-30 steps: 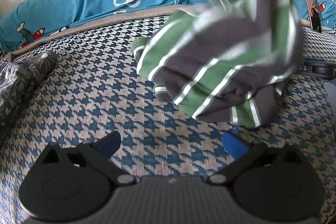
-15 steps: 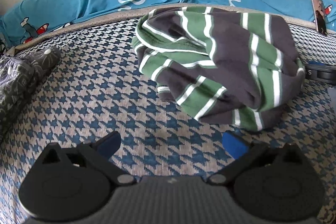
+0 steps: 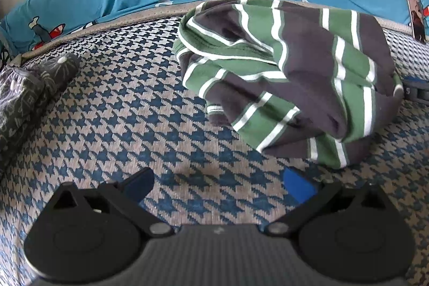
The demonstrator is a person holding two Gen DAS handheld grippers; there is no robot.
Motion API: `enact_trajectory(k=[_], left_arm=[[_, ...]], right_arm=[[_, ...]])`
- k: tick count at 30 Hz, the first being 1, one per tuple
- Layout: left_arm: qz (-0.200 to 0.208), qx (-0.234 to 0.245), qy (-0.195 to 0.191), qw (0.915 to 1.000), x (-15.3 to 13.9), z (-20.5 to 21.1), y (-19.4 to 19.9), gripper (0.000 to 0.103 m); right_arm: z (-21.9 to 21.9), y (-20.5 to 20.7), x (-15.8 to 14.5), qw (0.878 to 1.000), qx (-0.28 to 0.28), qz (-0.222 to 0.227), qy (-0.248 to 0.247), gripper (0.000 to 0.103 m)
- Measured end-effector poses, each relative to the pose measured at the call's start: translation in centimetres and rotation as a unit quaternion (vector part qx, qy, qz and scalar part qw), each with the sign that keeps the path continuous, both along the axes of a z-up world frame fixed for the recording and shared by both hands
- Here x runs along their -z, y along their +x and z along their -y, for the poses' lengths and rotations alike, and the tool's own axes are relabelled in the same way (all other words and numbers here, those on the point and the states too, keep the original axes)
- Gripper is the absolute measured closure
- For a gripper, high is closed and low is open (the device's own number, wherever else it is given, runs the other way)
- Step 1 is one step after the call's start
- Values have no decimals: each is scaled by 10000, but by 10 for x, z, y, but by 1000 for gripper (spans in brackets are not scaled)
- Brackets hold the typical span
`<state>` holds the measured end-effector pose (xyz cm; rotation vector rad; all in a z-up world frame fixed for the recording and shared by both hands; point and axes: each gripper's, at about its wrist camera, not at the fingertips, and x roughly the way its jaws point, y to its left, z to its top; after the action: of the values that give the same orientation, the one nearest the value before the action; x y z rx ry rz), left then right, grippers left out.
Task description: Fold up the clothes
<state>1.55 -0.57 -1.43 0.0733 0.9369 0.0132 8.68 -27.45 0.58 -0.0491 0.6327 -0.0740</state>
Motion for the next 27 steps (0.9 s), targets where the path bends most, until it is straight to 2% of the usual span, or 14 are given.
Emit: enact_trajectory(k=[10,18,24,27], left_arm=[[145,1,242,9996,0,-5,-4,0],[147,78,72,9998,1,-17,-16,0],[172,-263,-183,9993,5,-30,-35,0],[171,-325,-146,9992,5,-32,-42,0]], right_arm=[[-5,-10,-1,9995,258,-148,43,15],[-15,-36,-6,9975,400,-557,143,15],[-32,-64,-10,9952,446,-863,126,15],[-40,-78,-12,9936,469,-1016,117,15]])
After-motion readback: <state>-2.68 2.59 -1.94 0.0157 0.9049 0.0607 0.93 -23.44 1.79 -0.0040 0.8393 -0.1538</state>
